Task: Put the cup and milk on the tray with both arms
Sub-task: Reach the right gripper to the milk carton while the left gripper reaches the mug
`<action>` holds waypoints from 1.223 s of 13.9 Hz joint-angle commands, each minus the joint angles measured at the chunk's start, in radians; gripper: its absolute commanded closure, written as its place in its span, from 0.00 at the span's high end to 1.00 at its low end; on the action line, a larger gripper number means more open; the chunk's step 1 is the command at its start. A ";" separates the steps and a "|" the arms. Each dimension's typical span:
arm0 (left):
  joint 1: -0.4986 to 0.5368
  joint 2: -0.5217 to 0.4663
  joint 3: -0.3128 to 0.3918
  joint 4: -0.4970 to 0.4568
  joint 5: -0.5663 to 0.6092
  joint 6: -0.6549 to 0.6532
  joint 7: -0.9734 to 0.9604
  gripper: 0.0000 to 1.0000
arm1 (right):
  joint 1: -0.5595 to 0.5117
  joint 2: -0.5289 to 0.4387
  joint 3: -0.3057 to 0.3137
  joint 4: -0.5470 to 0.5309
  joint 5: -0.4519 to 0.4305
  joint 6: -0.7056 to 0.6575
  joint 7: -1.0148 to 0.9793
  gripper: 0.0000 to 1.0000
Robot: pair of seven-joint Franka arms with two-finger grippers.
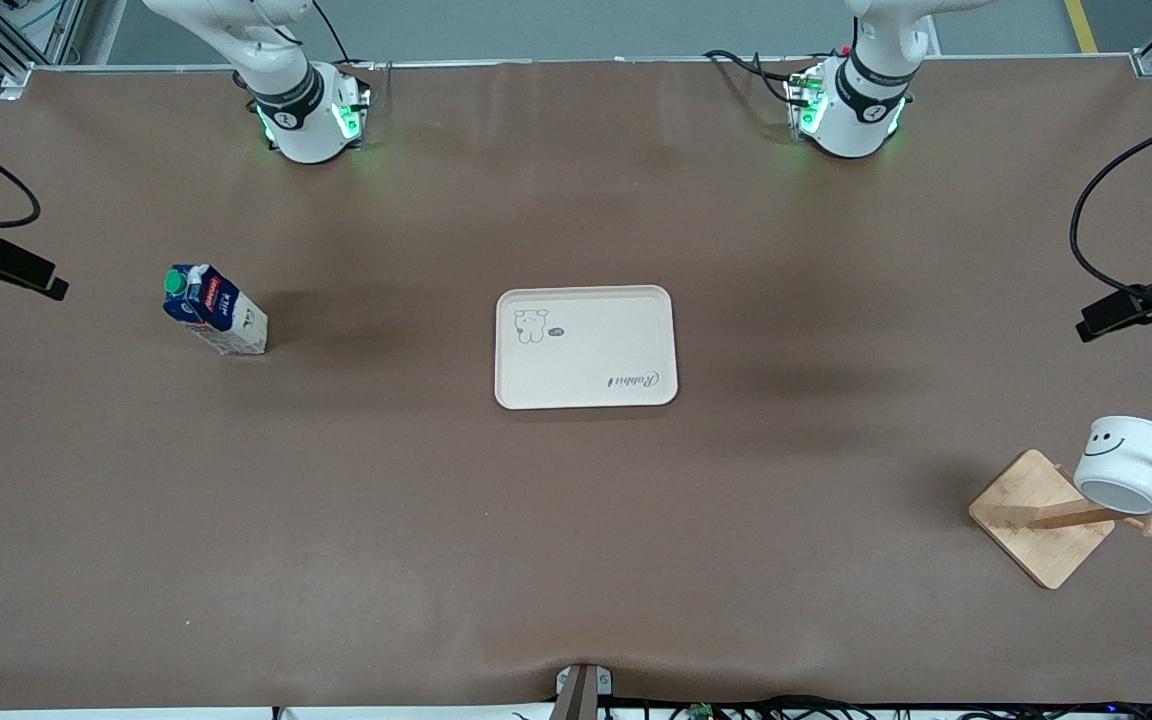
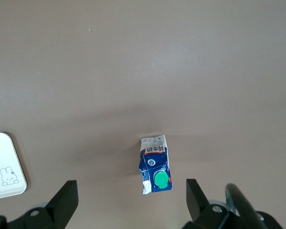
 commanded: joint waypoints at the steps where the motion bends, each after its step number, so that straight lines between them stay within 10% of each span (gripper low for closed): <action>1: 0.039 -0.064 -0.008 -0.156 -0.024 0.173 0.016 1.00 | 0.006 0.028 -0.002 0.020 0.011 -0.016 0.007 1.00; 9: 0.192 0.042 -0.005 -0.235 -0.374 0.453 0.505 1.00 | -0.011 0.115 -0.005 0.008 0.011 -0.070 0.010 1.00; 17: 0.185 0.183 -0.010 -0.129 -0.459 0.537 0.673 1.00 | -0.083 0.210 -0.005 0.011 -0.001 -0.101 -0.004 1.00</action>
